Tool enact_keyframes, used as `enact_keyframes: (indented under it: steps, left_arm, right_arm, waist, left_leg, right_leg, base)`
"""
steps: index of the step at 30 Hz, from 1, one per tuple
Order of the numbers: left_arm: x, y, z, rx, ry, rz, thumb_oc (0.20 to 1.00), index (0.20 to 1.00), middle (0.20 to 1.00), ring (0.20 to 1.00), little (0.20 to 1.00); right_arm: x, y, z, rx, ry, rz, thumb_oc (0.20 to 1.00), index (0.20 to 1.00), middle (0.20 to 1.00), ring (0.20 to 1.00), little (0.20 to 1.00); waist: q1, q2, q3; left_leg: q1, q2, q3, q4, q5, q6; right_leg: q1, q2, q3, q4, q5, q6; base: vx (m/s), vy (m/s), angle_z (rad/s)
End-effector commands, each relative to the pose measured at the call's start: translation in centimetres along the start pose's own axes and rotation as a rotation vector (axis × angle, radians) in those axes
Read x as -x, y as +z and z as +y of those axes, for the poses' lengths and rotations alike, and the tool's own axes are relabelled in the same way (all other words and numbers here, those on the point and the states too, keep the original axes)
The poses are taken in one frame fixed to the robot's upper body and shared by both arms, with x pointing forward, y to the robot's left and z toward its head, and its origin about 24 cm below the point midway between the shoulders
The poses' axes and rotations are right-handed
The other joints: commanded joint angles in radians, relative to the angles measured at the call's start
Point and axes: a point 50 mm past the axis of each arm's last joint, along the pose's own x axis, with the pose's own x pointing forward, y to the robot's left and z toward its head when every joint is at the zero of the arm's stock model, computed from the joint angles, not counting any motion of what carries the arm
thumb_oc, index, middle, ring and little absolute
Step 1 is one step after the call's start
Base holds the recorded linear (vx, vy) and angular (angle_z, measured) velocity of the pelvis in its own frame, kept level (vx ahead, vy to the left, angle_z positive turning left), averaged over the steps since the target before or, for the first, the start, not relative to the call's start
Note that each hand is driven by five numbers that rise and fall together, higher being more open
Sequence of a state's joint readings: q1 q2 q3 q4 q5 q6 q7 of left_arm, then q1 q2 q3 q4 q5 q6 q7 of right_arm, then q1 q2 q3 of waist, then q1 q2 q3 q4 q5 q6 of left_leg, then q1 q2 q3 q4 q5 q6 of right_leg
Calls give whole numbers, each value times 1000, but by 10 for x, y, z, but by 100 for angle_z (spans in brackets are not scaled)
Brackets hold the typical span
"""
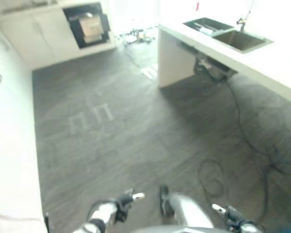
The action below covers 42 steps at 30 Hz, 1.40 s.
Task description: Place the dishes in the dishwasher.
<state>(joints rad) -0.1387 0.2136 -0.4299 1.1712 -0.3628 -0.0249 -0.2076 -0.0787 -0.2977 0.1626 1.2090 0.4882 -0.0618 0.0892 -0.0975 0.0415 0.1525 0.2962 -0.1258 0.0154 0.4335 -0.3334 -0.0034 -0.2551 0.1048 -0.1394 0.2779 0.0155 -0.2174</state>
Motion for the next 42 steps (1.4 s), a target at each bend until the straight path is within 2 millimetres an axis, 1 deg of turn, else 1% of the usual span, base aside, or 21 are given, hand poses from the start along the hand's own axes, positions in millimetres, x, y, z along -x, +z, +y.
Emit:
enact_keyframes:
  steps: [1, 3, 5, 7, 9, 11, 13, 17, 19, 22, 24, 26, 27, 28, 30, 35, 37, 38, 39, 41, 42]
  left_arm:
    - [3, 36, 17, -66, 20, -135, 1000, 1000, 1000, 1000, 1000]
    - [2, 41, 14, -56, 2, -155, 1000, 1000, 1000, 1000, 1000]
    - [2, 44, 12, -65, -15, -165, 1000, 1000, 1000, 1000, 1000]
    - [2, 49, 10, -69, -19, -188, 1000, 1000, 1000, 1000, 1000]
    - [1, 53, 7, -91, -34, -191, 1000, 1000, 1000, 1000, 1000]
    - [1, 55, 3, -122, -66, -192, 1000, 1000, 1000, 1000, 1000]
    - [0, 54, 0, -155, -88, -187, 1000, 1000, 1000, 1000, 1000]
    - [-3, 58, -16, -239, -131, -180, 1000, 1000, 1000, 1000, 1000]
    - [-3, 62, -20, -240, -134, -191, 1000, 1000, 1000, 1000, 1000]
    - [-2, 68, -24, -240, -160, -204, 1000, 1000, 1000, 1000, 1000]
    - [-2, 68, -28, -235, -170, -208, 1000, 1000, 1000, 1000, 1000]
    - [-2, 72, -29, -230, -169, -217, 1000, 1000, 1000, 1000, 1000]
    - [-2, 73, -28, -230, -166, -218, 1000, 1000, 1000, 1000, 1000]
    - [-1, 71, -25, -209, -150, -216, 1000, 1000, 1000, 1000, 1000]
    - [-1, 68, -20, -186, -132, -215, 1000, 1000, 1000, 1000, 1000]
    - [-1, 56, -14, -66, -82, -207, 1000, 1000, 1000, 1000, 1000]
    - [-1, 51, -13, -62, -72, -203, 1000, 1000, 1000, 1000, 1000]
    - [-1, 50, -13, -54, -69, -205, 1000, 1000, 1000, 1000, 1000]
    - [-2, 48, -13, -25, -62, -212, 1000, 1000, 1000, 1000, 1000]
    - [-2, 44, -15, 8, -52, -224, 1000, 1000, 1000, 1000, 1000]
    - [-1, 42, -15, 10, -51, -232, 1000, 1000, 1000, 1000, 1000]
  right_arm:
    - [0, 21, -4, 39, -10, -86, 1000, 1000, 1000, 1000, 1000]
    - [1, 23, -11, 56, -24, -86, 1000, 1000, 1000, 1000, 1000]
    - [1, 24, -14, 50, -25, -87, 1000, 1000, 1000, 1000, 1000]
    - [0, 28, -12, 70, -22, -82, 1000, 1000, 1000, 1000, 1000]
    - [0, 25, -12, 69, -26, -72, 1000, 1000, 1000, 1000, 1000]
    - [1, 20, -17, 64, -36, -64, 1000, 1000, 1000, 1000, 1000]
    - [2, 18, -18, 54, -45, -63, 1000, 1000, 1000, 1000, 1000]
    - [1, 8, -11, -25, -48, -30, 1000, 1000, 1000, 1000, 1000]
    - [0, 3, -3, -44, -32, -27, 1000, 1000, 1000, 1000, 1000]
    - [-1, 5, 8, -33, -2, -48, 1000, 1000, 1000, 1000, 1000]
    - [-2, 8, 12, -40, 2, -54, 1000, 1000, 1000, 1000, 1000]
    - [-2, 8, 10, -52, -9, -58, 1000, 1000, 1000, 1000, 1000]
    - [-2, 8, 10, -51, -9, -57, 1000, 1000, 1000, 1000, 1000]
    - [-2, 8, 10, -37, -10, -50, 1000, 1000, 1000, 1000, 1000]
    - [-2, 7, 10, -21, -13, -35, 1000, 1000, 1000, 1000, 1000]
    - [0, -4, 0, 11, -40, 10, 1000, 1000, 1000, 1000, 1000]
    - [0, 1, -2, 9, -40, -4, 1000, 1000, 1000, 1000, 1000]
    - [0, 2, -3, 13, -37, -6, 1000, 1000, 1000, 1000, 1000]
    - [0, 4, -4, 39, -31, -12, 1000, 1000, 1000, 1000, 1000]
    - [0, 8, -8, 69, -22, -17, 1000, 1000, 1000, 1000, 1000]
    - [0, 10, -7, 82, -18, -21, 1000, 1000, 1000, 1000, 1000]
  waist:
    - [-5, -88, -19]
    - [18, -99, -6]
    - [30, -98, 4]
    - [47, -99, 15]
    - [54, -67, 14]
    - [54, -53, 12]
    - [56, -51, 7]
    - [58, -48, -4]
    - [47, -31, -5]
    - [40, -16, 11]
    - [43, -16, 16]
    - [29, -41, 22]
    - [29, -47, 23]
    - [22, -72, 24]
    - [22, -81, 24]
    - [15, -102, -7]
    - [31, -129, -1]
    - [34, -133, 3]
    - [38, -137, 8]
    - [74, -113, 33]
    - [87, -107, 36]
  left_leg:
    - [-173, 73, 33, -50, 213, 42]
    - [-335, 85, 41, 157, 271, 31]
    - [-380, 84, 45, 140, 270, 38]
    - [-382, 117, 63, -106, 305, 29]
    - [-477, 175, 13, -133, 274, 0]
    - [-524, 213, 21, -133, 288, -21]
    - [-522, 212, 29, -133, 271, -14]
    - [-472, 148, 4, -133, 211, 34]
    - [-452, 134, 4, -133, 192, 66]
    - [-417, 127, 31, -133, 164, 96]
    - [-397, 124, 38, -133, 152, 93]
    - [-365, 101, 35, -133, 123, 82]
    - [-358, 97, 39, -133, 115, 81]
    - [-327, 85, 54, -133, 73, 75]
    - [-306, 96, 78, -133, 48, 70]
    - [-224, 175, 91, -133, 69, 38]
    - [-192, 186, 86, -133, 175, 33]
    - [-196, 186, 85, -115, 186, 33]
    - [-250, 185, 71, 2, 221, 27]
    - [-359, 35, -28, 89, 231, 41]
    - [-375, 0, -46, 39, 246, 39]
  right_leg:
    - [112, -128, 89, 22, -99, 250]
    - [166, -125, 104, 22, -127, 221]
    - [192, -116, 119, 22, -141, 217]
    - [236, -91, 150, 22, -182, 225]
    - [258, -63, 150, 22, -209, 234]
    - [272, -72, 138, 22, -229, 244]
    - [273, -86, 132, 22, -236, 252]
    - [286, -120, 120, 22, -223, 269]
    - [304, -113, 102, 37, -146, 285]
    - [169, -136, 30, 300, -74, 321]
    - [156, -147, 2, 238, -55, 325]
    - [116, -189, 28, 22, -39, 330]
    - [97, -201, 36, 22, -34, 337]
    - [9, -257, 60, 22, 20, 369]
    - [-18, -277, 44, 22, 33, 385]
    - [65, -216, 46, 22, -56, 323]
    - [106, -197, 67, 22, -87, 285]
    - [114, -193, 72, 22, -92, 278]
    - [137, -178, 82, 22, -105, 257]
    - [181, -120, 153, 22, -119, 241]
    - [190, -102, 174, 22, -129, 244]
  base:
    - [480, -244, 27]
    - [277, -130, -41]
    - [190, 32, -63]
    - [292, 200, -73]
    - [242, 321, -60]
    - [224, 345, -36]
    - [166, 316, -31]
    - [212, 348, 13]
    - [194, 293, 54]
    - [129, 215, 12]
    - [165, 5, -40]
    - [243, -197, -6]
    - [316, -297, 0]
    - [276, -233, -42]
    - [332, -262, -62]
    - [421, -343, 2]
    - [341, -313, -25]
    - [303, -268, -47]
    - [255, -165, -42]
    - [289, -43, -44]
    - [248, 84, -97]
